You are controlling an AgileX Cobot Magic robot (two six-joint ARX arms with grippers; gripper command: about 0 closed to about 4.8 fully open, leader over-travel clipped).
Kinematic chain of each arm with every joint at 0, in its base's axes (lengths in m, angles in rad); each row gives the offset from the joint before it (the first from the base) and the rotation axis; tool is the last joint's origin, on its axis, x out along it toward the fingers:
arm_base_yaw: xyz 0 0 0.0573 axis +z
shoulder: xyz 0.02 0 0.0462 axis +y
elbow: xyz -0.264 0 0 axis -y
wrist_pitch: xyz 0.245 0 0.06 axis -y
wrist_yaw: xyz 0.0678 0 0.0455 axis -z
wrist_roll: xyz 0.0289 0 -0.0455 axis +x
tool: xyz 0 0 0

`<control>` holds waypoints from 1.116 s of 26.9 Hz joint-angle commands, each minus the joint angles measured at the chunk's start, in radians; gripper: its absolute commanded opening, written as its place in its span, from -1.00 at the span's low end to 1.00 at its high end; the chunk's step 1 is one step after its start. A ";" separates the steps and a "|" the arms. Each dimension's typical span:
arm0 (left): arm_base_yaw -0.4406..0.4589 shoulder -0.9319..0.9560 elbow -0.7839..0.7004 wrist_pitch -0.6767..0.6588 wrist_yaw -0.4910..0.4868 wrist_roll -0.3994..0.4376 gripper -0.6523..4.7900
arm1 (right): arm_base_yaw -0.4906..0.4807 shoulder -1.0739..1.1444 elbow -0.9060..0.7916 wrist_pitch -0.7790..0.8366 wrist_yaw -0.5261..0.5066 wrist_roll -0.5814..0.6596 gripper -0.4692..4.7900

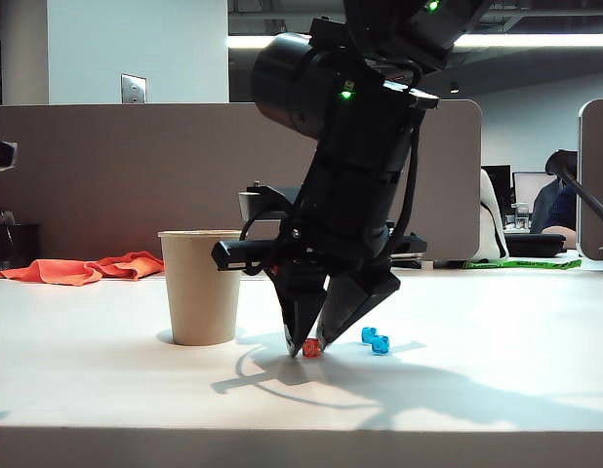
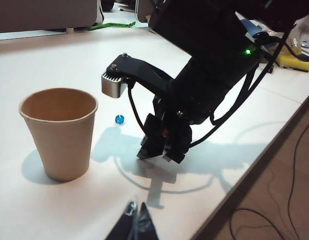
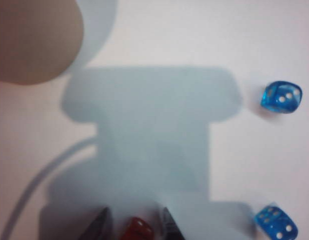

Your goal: Pick up the dice with a different color and drop it into the paper cup.

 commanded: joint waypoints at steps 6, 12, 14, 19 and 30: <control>0.000 0.001 0.006 0.014 0.006 -0.003 -0.78 | 0.001 0.003 -0.005 -0.049 0.001 -0.003 -0.52; 0.000 0.001 0.006 0.014 0.006 -0.003 -0.78 | 0.001 0.003 -0.005 -0.049 0.001 -0.003 -0.52; 0.000 0.001 0.006 0.014 0.006 -0.003 -0.78 | 0.001 0.003 -0.005 -0.053 0.001 -0.003 -0.52; 0.000 0.001 0.006 0.014 0.006 -0.003 -0.78 | 0.001 0.003 -0.005 -0.055 0.001 -0.003 -0.55; 0.000 0.001 0.006 0.014 0.006 -0.003 -0.78 | 0.000 -0.008 -0.003 -0.055 0.005 -0.007 -0.59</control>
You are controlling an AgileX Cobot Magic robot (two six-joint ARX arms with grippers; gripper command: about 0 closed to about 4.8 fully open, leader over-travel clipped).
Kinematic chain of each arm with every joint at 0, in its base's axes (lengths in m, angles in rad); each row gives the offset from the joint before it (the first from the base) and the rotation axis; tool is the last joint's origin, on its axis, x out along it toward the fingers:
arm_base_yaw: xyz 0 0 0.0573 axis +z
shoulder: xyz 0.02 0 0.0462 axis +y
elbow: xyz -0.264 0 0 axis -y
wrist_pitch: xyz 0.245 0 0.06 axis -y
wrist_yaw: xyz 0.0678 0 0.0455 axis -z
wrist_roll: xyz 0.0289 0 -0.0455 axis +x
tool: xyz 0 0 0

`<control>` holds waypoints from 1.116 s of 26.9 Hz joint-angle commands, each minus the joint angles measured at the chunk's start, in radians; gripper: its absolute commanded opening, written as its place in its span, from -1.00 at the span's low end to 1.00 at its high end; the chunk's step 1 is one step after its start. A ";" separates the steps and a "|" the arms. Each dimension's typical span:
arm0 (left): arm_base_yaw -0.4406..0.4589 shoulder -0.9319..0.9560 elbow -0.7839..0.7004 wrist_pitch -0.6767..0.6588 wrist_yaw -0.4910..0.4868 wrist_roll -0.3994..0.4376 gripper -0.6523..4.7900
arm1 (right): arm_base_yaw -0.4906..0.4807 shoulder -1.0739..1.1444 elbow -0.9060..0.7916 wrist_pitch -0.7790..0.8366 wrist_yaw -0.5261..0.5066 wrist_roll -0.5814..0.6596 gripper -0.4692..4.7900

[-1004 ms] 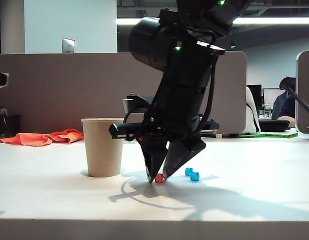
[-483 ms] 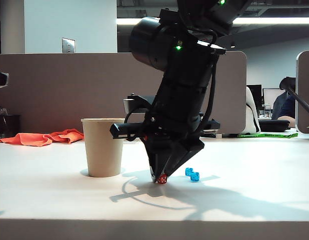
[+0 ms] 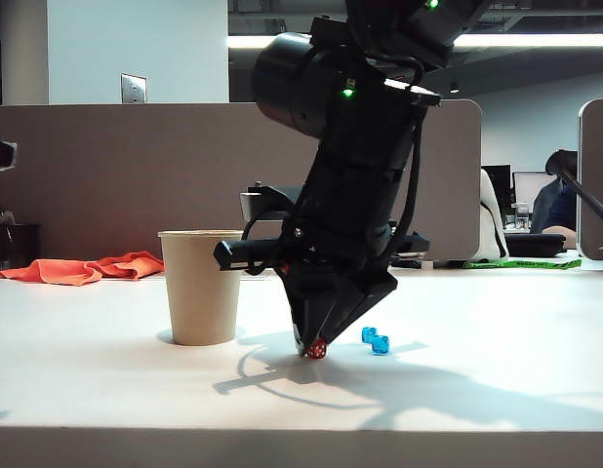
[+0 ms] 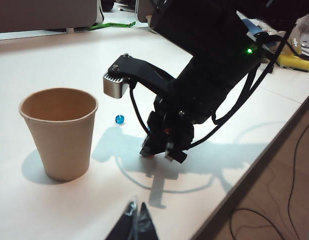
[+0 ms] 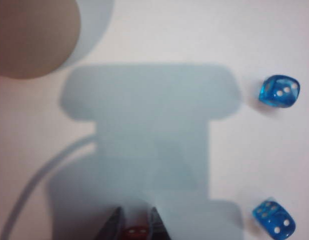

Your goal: Pick up the dice with a different color and drop it into the paper cup.

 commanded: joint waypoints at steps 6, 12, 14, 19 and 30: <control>0.000 0.001 0.006 0.019 0.006 -0.003 -0.78 | -0.001 -0.043 -0.003 -0.035 0.027 -0.006 -0.59; 0.000 0.001 0.006 0.020 0.010 -0.003 -0.78 | -0.002 -0.063 -0.003 -0.021 0.027 -0.006 -0.59; 0.000 0.001 0.006 0.020 0.010 -0.003 -0.78 | -0.002 -0.069 -0.003 -0.009 0.027 -0.006 -0.59; 0.000 0.001 0.006 0.020 0.010 -0.003 -0.78 | -0.002 -0.110 -0.003 0.027 0.028 -0.010 -0.59; 0.000 0.001 0.006 0.020 0.010 -0.003 -0.78 | -0.002 -0.300 -0.003 0.126 0.020 -0.010 -0.59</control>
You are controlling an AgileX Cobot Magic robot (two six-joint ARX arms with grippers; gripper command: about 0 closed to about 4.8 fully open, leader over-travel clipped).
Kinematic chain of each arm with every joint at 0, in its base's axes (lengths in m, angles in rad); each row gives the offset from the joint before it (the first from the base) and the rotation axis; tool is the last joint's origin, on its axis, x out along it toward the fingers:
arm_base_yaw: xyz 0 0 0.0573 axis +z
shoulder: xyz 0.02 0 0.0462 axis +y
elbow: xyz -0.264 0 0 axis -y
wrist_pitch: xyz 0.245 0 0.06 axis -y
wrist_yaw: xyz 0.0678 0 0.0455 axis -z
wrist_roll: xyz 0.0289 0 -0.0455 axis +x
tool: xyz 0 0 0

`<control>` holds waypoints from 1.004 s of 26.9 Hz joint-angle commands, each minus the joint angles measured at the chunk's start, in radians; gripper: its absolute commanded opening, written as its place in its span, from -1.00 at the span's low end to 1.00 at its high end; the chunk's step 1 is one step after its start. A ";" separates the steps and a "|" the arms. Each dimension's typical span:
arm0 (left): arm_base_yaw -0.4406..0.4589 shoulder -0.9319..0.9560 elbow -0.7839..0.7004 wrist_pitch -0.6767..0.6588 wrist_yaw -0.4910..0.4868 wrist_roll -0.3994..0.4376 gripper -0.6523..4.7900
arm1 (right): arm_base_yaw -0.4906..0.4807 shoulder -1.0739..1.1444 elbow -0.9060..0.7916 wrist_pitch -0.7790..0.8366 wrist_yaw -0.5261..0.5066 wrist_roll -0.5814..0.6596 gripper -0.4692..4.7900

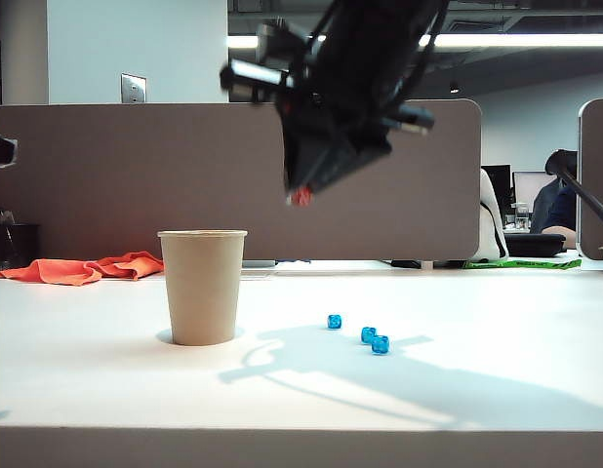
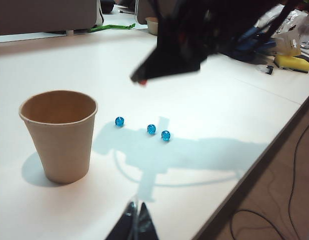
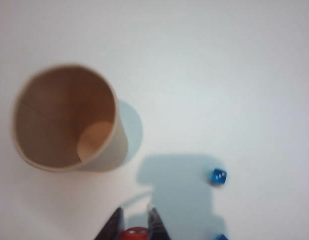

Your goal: Pick up the dice with a different color and drop it into the paper cup.

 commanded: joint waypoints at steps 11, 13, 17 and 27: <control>0.000 0.001 0.006 0.013 0.008 -0.003 -0.78 | 0.002 -0.063 0.001 0.240 -0.124 -0.003 -0.59; 0.000 0.001 0.006 0.013 0.007 -0.003 -0.78 | 0.002 -0.063 0.001 0.283 -0.141 -0.003 -0.59; 0.000 0.001 0.006 0.013 0.007 -0.003 -0.78 | 0.002 -0.054 0.001 0.341 -0.141 -0.003 -0.59; 0.000 0.001 0.006 0.013 0.007 -0.003 -0.78 | 0.008 0.076 0.001 0.402 -0.249 -0.003 -0.59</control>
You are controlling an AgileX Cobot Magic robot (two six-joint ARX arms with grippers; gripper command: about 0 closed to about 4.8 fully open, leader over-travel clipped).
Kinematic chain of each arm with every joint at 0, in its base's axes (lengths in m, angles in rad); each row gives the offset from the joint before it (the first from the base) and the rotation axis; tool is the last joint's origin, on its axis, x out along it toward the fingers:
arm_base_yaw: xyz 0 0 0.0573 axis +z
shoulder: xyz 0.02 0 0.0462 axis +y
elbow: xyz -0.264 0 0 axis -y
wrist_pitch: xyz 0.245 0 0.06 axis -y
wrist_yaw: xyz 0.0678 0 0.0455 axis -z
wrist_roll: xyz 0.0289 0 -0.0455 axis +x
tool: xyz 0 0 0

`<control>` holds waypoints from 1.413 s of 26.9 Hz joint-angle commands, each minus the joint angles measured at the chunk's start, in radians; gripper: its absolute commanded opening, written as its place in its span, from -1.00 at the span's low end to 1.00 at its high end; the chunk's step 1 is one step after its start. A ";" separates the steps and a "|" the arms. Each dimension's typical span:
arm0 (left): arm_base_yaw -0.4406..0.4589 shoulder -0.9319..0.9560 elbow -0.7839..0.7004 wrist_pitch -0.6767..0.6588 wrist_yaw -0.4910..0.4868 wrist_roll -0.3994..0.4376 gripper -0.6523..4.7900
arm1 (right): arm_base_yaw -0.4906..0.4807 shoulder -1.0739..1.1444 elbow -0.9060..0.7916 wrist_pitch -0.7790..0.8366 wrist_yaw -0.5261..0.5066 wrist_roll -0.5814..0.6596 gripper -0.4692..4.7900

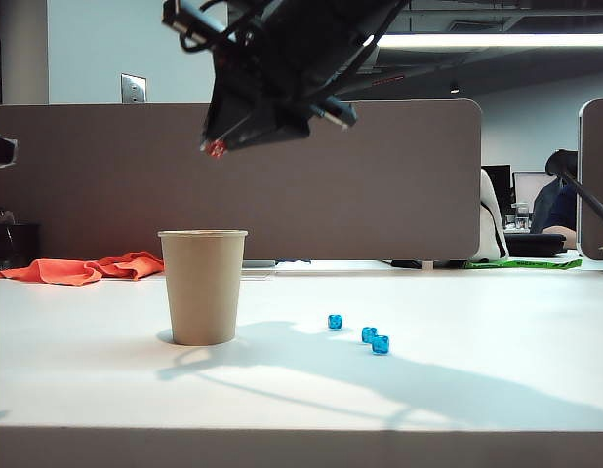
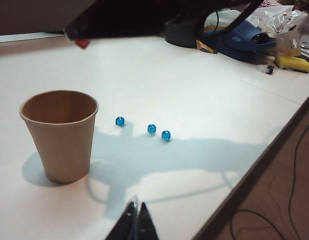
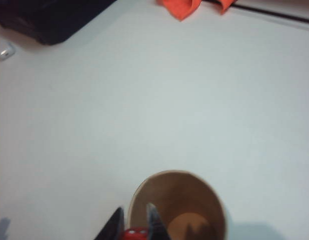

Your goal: Pick up the dice with a different color and drop it into the paper cup.

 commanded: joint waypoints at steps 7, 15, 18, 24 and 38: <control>0.000 0.001 0.006 0.014 0.008 -0.003 -0.78 | 0.021 0.038 0.001 0.040 -0.026 -0.003 -0.59; 0.000 0.001 0.006 0.014 0.005 -0.003 -0.78 | 0.020 0.048 0.001 0.084 -0.004 -0.003 -0.59; 0.000 0.001 0.006 0.014 0.005 -0.003 -0.78 | 0.020 0.049 0.001 0.083 0.013 -0.003 -0.59; 0.000 0.001 0.006 0.019 0.005 -0.003 -0.78 | 0.020 0.050 0.001 0.083 0.015 -0.003 -0.58; 0.000 0.001 0.006 0.033 0.005 -0.003 -0.78 | 0.020 0.050 0.001 0.068 0.041 -0.003 -0.37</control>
